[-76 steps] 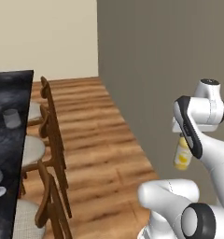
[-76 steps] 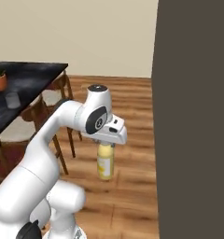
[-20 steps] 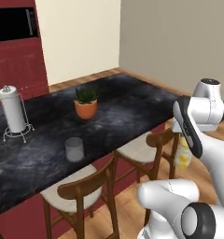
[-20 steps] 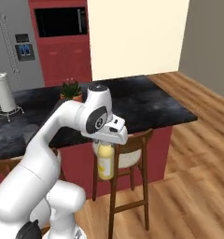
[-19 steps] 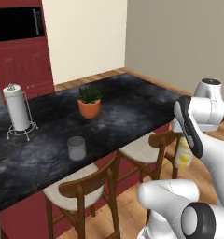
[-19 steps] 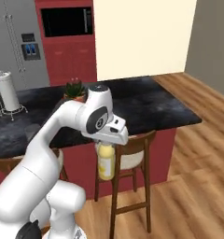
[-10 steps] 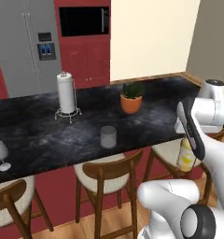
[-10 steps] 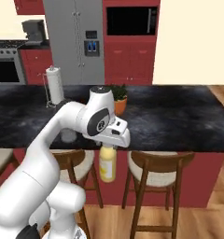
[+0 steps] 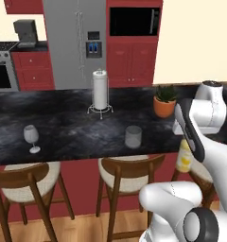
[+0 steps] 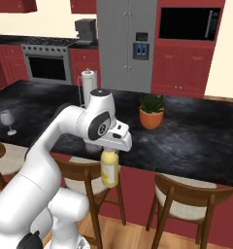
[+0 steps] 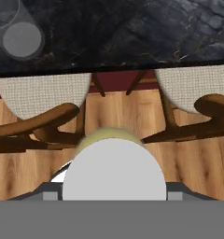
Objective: There is a wine glass and glass cup on the dining counter. Place the wine bottle next to the wine glass and the juice bottle next to the glass cup.
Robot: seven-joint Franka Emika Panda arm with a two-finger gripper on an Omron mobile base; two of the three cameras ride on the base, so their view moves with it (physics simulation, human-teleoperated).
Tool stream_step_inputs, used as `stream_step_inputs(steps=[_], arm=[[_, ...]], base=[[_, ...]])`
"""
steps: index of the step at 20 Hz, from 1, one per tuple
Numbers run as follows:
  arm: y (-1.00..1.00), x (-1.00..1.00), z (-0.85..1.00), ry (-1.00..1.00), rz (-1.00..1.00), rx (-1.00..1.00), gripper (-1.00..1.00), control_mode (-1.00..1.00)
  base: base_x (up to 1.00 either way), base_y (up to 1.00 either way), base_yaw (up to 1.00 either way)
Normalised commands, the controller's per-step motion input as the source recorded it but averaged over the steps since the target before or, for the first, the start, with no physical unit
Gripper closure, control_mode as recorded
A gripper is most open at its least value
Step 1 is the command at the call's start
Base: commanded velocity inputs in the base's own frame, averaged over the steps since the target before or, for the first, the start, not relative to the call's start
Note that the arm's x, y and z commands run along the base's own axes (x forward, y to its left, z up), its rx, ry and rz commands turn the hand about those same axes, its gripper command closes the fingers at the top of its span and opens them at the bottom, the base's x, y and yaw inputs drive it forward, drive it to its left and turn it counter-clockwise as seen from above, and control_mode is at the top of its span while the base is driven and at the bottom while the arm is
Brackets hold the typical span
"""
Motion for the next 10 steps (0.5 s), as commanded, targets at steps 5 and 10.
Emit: stream_step_inputs(steps=[5,10], arm=[[0.0,0.0,0.0,0.0,0.0,0.0,1.0,1.0],[0.0,0.0,0.0,0.0,0.0,0.0,1.0,1.0]], base=[[0.32,-0.4,0.25],[0.3,-0.48,0.17]])
